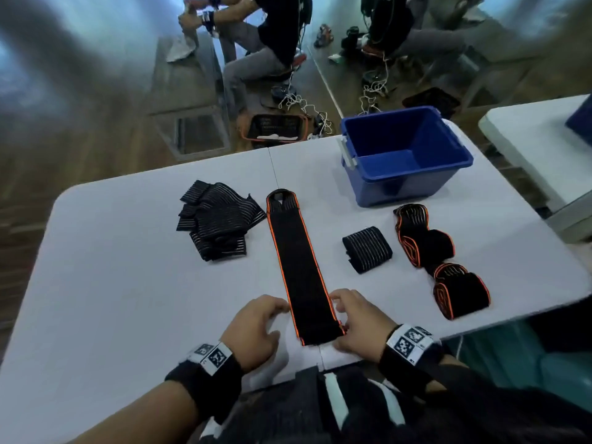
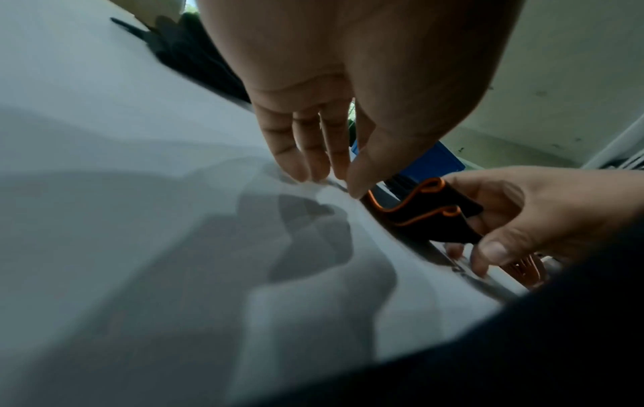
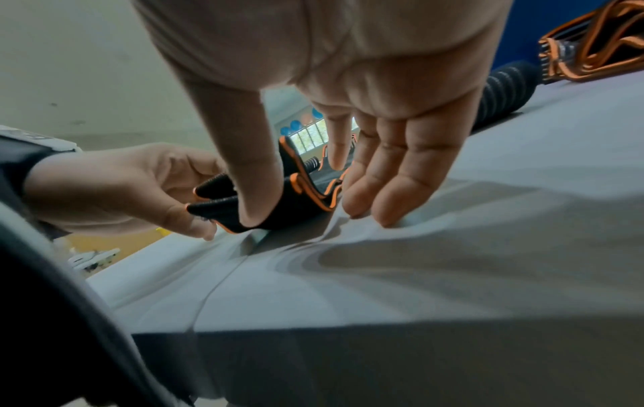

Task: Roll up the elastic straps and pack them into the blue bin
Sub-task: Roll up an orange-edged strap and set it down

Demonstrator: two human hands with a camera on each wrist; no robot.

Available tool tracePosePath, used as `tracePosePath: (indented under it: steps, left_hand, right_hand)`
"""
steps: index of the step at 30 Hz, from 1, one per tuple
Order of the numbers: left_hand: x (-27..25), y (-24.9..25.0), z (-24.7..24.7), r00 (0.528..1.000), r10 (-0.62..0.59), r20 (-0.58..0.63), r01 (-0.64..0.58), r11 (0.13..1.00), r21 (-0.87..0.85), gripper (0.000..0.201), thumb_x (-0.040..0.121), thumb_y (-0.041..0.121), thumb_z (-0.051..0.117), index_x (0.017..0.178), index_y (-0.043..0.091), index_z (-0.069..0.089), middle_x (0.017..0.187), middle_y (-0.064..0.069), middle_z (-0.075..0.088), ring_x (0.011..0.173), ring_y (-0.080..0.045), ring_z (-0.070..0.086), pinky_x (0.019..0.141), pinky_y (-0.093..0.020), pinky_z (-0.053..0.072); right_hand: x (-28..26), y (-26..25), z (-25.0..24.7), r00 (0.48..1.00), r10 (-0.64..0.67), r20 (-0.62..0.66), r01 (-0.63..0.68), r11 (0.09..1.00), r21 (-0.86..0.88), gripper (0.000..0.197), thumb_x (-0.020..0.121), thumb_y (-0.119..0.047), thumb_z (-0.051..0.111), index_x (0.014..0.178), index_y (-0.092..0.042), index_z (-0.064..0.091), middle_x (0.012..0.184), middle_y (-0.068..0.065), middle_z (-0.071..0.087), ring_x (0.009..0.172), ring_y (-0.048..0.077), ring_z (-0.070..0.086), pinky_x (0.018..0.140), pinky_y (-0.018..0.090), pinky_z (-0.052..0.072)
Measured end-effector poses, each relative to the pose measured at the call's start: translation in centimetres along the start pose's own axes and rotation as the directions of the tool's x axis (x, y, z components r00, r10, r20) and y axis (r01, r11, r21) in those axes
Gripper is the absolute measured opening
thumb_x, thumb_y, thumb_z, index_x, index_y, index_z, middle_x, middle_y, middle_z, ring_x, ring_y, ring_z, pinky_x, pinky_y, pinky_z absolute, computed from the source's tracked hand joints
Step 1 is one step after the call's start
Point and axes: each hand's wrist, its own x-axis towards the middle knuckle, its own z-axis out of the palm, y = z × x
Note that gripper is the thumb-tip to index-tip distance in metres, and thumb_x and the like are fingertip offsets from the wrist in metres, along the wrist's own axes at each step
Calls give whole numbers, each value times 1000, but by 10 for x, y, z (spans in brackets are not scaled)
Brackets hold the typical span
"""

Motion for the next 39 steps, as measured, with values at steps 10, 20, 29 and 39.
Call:
tracePosePath:
  steps: [10, 20, 29, 39]
  left_hand:
    - [-7, 8, 29, 999, -27, -46, 32, 993, 117, 49, 84, 39, 73, 130, 28, 63, 97, 11, 57, 95, -11, 53, 91, -28, 46]
    - [-3, 23, 30, 966, -193, -171, 191, 981, -25, 35, 99, 41, 53, 88, 17, 76, 81, 3, 70, 79, -14, 61, 75, -28, 45]
    - [3, 36, 25, 917, -344, -204, 332, 939, -91, 30, 96, 40, 60, 83, 20, 78, 68, 11, 65, 72, -9, 60, 67, -22, 38]
    - [12, 35, 24, 936, -111, -334, 185, 963, 196, 37, 80, 30, 77, 110, 25, 57, 108, 3, 52, 96, -20, 49, 83, -35, 47]
  right_hand:
    - [10, 14, 0, 993, -109, 37, 113, 984, -135, 56, 83, -24, 75, 134, -28, 52, 127, -10, 45, 96, 7, 53, 92, 25, 48]
    - [26, 16, -4, 997, -47, -64, 51, 997, 65, 30, 92, -39, 64, 76, -14, 66, 73, 3, 61, 67, 15, 54, 66, 31, 43]
    - [40, 7, -7, 997, 52, -51, -45, 990, 130, 49, 92, -40, 64, 64, 0, 54, 60, 6, 45, 55, 19, 43, 58, 29, 42]
    - [38, -14, -10, 986, 162, -27, -164, 984, -69, 47, 92, -37, 62, 56, -15, 40, 57, 2, 43, 56, 21, 45, 62, 30, 43]
